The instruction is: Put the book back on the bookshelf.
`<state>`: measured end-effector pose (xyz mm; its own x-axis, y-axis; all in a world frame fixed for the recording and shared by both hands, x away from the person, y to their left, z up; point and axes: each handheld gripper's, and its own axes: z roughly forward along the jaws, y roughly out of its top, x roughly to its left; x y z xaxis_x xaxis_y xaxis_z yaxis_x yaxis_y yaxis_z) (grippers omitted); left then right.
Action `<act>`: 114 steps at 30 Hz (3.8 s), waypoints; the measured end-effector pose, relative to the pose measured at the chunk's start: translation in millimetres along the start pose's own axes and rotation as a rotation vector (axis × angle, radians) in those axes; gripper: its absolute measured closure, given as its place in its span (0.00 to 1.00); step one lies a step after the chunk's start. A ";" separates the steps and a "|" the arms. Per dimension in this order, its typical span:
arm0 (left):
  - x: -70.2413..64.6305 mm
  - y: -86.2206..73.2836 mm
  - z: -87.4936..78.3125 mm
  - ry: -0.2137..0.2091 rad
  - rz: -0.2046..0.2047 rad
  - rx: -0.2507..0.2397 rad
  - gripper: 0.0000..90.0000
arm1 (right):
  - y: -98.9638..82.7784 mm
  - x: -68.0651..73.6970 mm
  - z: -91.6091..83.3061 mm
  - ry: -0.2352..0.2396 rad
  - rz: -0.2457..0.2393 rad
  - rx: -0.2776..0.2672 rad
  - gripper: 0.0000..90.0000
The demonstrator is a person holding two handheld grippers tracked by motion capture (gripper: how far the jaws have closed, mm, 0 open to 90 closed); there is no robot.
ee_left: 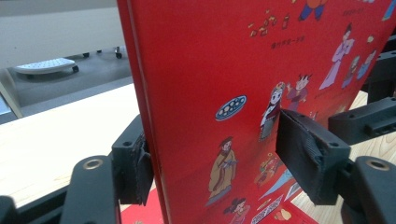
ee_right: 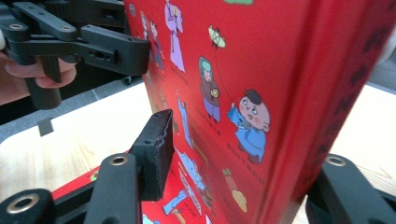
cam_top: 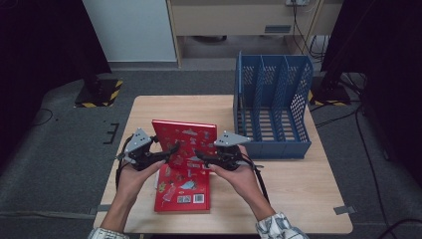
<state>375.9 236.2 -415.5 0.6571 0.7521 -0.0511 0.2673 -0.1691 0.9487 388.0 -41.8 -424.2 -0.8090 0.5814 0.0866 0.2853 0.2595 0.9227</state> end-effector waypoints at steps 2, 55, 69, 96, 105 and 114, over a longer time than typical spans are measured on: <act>-0.6 -1.3 0.8 0.003 -0.006 -0.012 0.31 | 0.5 2.1 0.0 0.009 0.001 -0.001 0.51; 3.9 -8.5 1.4 -0.030 -0.034 -0.055 0.14 | 29.8 24.9 -4.2 0.112 -0.085 -0.152 0.59; 3.7 -9.8 1.0 -0.031 -0.043 -0.060 0.14 | 32.3 21.1 3.4 0.121 -0.068 -0.149 0.76; 46.0 -79.7 -16.2 0.298 -0.027 0.276 0.04 | 30.8 5.2 -12.9 0.060 -0.002 -0.182 0.89; 60.8 -84.7 -26.3 0.365 -0.076 0.271 0.04 | 28.1 -1.5 -27.6 0.021 0.009 -0.190 0.89; 72.4 -91.5 -29.3 0.397 -0.091 0.301 0.04 | 24.6 -5.6 -45.4 -0.006 0.019 -0.189 0.89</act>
<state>378.4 324.7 -496.9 0.3183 0.9467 0.0490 0.5410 -0.2238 0.8107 376.2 -73.7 -384.9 -0.8010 0.5897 0.1031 0.1988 0.0995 0.9750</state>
